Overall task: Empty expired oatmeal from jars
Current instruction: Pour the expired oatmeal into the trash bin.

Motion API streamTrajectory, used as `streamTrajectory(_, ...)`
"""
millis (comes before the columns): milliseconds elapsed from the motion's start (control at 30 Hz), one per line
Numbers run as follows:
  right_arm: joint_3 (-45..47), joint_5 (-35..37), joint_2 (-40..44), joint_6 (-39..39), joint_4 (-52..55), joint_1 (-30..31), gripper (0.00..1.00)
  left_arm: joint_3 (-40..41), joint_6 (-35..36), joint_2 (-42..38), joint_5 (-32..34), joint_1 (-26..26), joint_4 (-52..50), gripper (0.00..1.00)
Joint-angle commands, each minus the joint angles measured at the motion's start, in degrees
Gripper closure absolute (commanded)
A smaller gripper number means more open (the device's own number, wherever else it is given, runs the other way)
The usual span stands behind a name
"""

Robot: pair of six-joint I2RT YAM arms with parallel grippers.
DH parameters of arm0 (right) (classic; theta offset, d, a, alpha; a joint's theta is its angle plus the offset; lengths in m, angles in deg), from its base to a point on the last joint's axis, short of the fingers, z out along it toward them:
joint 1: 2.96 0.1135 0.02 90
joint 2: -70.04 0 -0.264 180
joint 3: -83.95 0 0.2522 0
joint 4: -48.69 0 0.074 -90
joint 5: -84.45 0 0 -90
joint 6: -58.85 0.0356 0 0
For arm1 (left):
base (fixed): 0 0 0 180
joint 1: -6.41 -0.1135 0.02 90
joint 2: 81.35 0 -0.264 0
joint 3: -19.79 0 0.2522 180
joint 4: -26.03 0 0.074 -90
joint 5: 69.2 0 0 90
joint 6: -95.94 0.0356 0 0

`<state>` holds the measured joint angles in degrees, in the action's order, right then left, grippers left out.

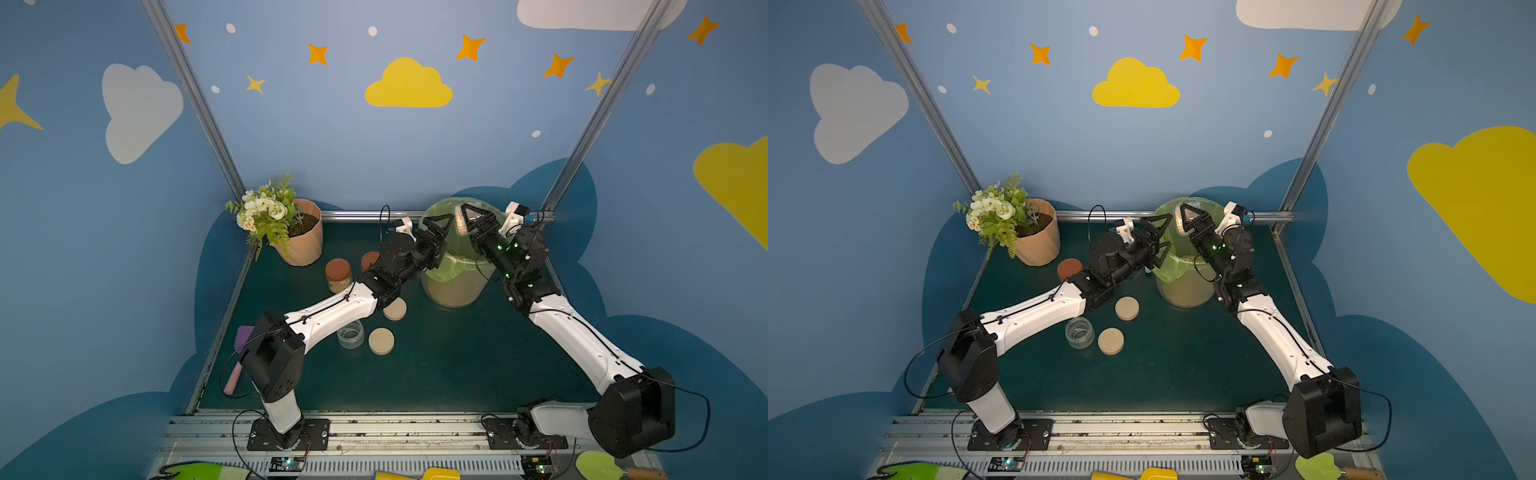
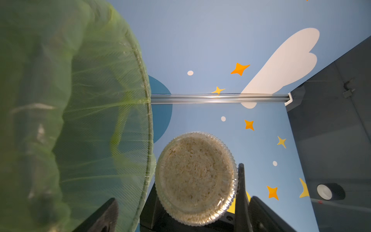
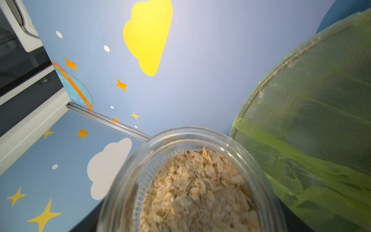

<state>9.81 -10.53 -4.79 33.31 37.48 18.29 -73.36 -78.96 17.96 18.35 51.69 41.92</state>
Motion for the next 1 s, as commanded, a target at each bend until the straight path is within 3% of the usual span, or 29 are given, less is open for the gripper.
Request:
streamTrajectory(0,0.3,3.6,2.3,2.0,-7.3,1.1,0.82,-3.1,-2.6,1.0,2.3,1.1,1.5,0.00)
streamTrajectory(667,1.1,6.5,-0.3,4.8,-13.1,4.1,0.82,-8.7,-6.8,4.7,14.2,2.6,3.1,0.00)
streamTrajectory(967,0.8,6.7,-1.3,4.7,-13.8,4.5,0.82,-13.3,-9.1,9.0,14.0,2.7,2.2,0.00)
